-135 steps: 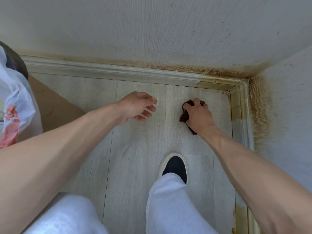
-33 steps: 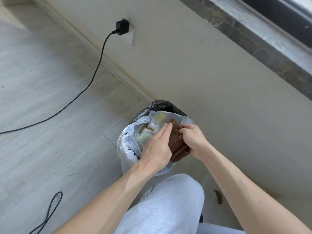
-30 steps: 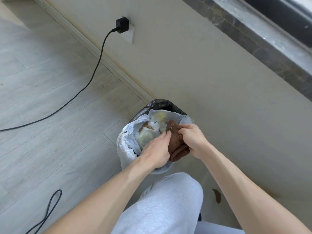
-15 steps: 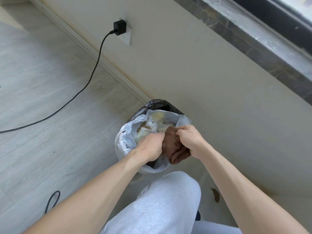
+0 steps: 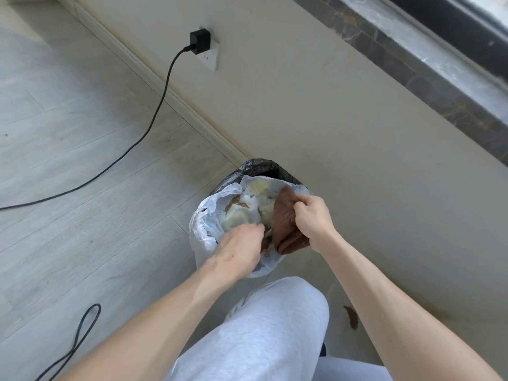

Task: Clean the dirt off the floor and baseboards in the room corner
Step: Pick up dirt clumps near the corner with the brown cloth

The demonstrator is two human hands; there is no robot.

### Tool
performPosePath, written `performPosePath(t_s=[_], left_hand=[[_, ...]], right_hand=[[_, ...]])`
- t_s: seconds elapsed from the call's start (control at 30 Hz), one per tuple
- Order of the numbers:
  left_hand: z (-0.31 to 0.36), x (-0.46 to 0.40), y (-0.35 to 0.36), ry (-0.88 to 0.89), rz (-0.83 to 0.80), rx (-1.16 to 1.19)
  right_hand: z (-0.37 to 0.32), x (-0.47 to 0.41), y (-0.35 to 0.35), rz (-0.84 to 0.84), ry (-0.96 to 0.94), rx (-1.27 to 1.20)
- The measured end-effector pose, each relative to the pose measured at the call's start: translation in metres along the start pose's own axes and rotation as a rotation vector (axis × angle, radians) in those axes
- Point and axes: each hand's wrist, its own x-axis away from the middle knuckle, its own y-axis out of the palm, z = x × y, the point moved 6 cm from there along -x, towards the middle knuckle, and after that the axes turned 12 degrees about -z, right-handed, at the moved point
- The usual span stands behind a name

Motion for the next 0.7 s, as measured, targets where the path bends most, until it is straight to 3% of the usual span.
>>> performPosePath(t_s=[0.1,0.17,0.23,0.3,0.37,0.47,0.53,0.6,0.7], left_hand=[[0.009,0.001,-0.015,0.086,0.219,0.132],[0.016,-0.005,-0.008,0.111,0.120,0.114],[0.008,-0.007,0.001,-0.021,-0.046,0.004],[-0.001,-0.009,-0.008,-0.065,0.080,-0.002],[0.005,-0.009,-0.015,0.037,0.204,0.094],[0.006,-0.017,0.001,0.020,-0.005,0.022],[-0.001,-0.017,-0.009,-0.061,0.075,0.029],[0.006,-0.015,-0.021,0.018,0.245,0.114],[0.014,-0.022,-0.007,0.089,0.085,0.032]], right_hand=[[-0.002,-0.004,-0.001,0.022,-0.011,-0.034],[-0.006,-0.005,-0.001,0.053,-0.022,-0.059],[-0.005,-0.004,-0.002,0.071,-0.017,-0.067],[-0.003,-0.007,-0.005,0.074,-0.006,-0.068],[-0.003,-0.007,-0.006,0.083,-0.014,-0.071],[0.000,-0.007,-0.005,0.090,0.004,-0.095],[0.003,-0.006,-0.007,0.079,0.015,-0.101],[0.005,-0.009,-0.007,0.063,0.018,-0.120],[0.008,-0.011,-0.002,0.043,0.016,-0.145]])
